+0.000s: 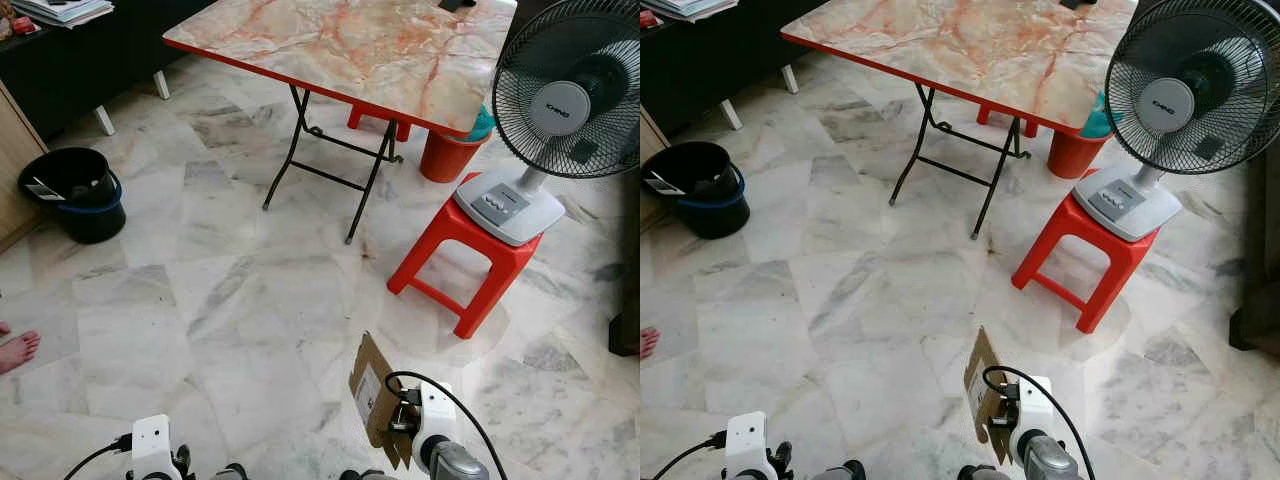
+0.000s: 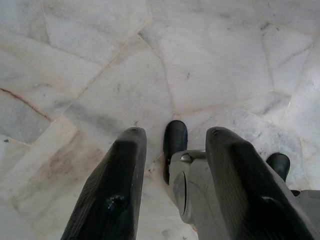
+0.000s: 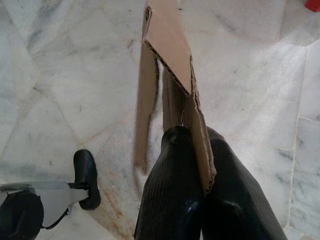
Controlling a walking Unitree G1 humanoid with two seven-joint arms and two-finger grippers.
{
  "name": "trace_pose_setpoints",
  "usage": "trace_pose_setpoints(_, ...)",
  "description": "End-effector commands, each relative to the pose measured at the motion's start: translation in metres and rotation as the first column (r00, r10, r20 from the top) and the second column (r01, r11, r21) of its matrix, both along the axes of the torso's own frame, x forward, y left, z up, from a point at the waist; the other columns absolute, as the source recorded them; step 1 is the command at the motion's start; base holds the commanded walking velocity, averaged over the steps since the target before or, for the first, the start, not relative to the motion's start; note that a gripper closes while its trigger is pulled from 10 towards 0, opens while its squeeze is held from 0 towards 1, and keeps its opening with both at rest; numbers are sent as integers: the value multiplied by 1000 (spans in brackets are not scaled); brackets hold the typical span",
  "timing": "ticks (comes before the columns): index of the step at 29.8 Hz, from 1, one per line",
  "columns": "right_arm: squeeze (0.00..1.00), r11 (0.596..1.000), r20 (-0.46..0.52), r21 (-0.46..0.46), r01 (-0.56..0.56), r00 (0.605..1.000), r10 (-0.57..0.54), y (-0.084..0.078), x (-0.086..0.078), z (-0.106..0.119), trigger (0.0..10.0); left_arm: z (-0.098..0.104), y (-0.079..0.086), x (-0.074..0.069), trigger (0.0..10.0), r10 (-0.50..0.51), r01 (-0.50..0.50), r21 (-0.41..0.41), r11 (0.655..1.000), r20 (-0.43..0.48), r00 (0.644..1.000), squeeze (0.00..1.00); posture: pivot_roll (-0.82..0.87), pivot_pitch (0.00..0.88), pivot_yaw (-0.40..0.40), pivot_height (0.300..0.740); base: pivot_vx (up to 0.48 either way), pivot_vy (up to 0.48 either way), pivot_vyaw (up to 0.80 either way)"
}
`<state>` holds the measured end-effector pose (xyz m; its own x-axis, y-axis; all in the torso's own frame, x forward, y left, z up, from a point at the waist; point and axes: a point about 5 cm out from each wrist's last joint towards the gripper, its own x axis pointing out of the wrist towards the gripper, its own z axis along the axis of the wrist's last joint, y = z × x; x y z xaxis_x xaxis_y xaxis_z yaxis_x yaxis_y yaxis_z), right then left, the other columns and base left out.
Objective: Picking trash to rubbish bin
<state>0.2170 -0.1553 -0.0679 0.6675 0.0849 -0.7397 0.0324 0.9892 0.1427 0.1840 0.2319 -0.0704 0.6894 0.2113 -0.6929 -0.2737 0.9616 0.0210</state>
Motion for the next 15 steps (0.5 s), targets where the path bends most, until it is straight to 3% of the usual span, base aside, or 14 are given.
trace_pose_setpoints(1, 0, 1000, -31, -9, -1, 1000, 1, -3, -7, -4, 10000, -5, -2, -8, 10000, -2, 2, -9, 1000, -32, 999, 0, 59, 196, -76, 740, 0, 0, 0)
trace_pose_setpoints(11, 0, 1000, -36, -14, -9, 999, 8, -2, -8, -5, 10000, -5, -2, -8, 10000, -2, 2, -9, 1000, -33, 999, 0, 59, 196, -76, 740, 0, 0, 0)
trace_pose_setpoints(13, 0, 1000, -11, 13, 14, 1000, -14, 3, -1, -1, 10000, 3, 4, 6, 10000, -31, 31, 11, 999, -9, 999, 0, 75, 163, -48, 740, 0, 0, 0)
trace_pose_setpoints(15, 0, 1000, -12, 14, 16, 1000, -16, 3, -2, -1, 10000, 4, 5, 6, 10000, -29, 30, 12, 999, -7, 1000, 0, 84, 166, -50, 740, 0, 0, 0)
